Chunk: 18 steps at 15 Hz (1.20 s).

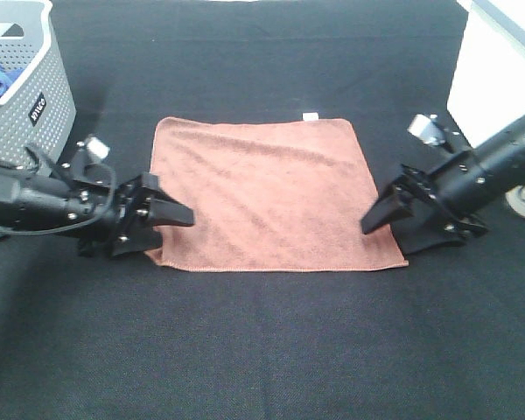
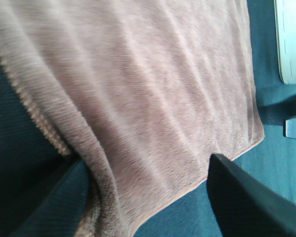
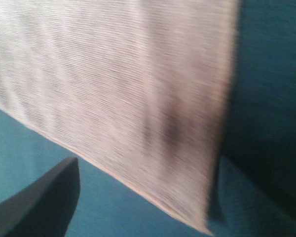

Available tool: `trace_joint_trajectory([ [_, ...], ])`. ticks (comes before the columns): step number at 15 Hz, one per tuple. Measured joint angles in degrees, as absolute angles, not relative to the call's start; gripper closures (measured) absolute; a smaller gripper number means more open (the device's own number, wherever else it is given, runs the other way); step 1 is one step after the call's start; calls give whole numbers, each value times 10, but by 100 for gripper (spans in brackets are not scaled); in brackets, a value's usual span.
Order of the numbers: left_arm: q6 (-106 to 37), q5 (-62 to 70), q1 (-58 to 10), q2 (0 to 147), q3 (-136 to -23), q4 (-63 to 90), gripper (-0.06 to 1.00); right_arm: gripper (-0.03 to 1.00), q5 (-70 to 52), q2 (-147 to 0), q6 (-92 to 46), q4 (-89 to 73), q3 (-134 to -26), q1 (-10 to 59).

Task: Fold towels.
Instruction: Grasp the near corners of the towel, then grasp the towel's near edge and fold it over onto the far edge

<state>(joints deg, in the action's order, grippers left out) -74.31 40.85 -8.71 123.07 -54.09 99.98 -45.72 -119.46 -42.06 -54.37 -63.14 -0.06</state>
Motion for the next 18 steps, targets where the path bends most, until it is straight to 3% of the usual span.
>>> trace_joint_trajectory([
  [3, -736, 403, -105, 1235, -555, 997, 28, 23, -463, -1210, -421, -560, -650, 19],
  [5, -717, 394, -114, 1238, -565, 993, 35, 29, -459, -1215, -421, -566, -657, 35],
  [8, -696, 384, -115, 1243, -565, 973, 81, 55, -442, -1219, -402, -544, -657, 35],
  [9, -696, 384, -116, 1243, -565, 968, 93, 77, -437, -1221, -378, -519, -659, 35],
  [10, -694, 386, -116, 1243, -565, 959, 94, 91, -435, -1222, -359, -501, -661, 35],
  [11, -688, 388, -116, 1243, -566, 951, 94, 97, -433, -1222, -347, -491, -662, 35],
  [18, -608, 401, -116, 1168, -525, 818, 94, 97, -454, -1144, -312, -457, -626, 36],
])
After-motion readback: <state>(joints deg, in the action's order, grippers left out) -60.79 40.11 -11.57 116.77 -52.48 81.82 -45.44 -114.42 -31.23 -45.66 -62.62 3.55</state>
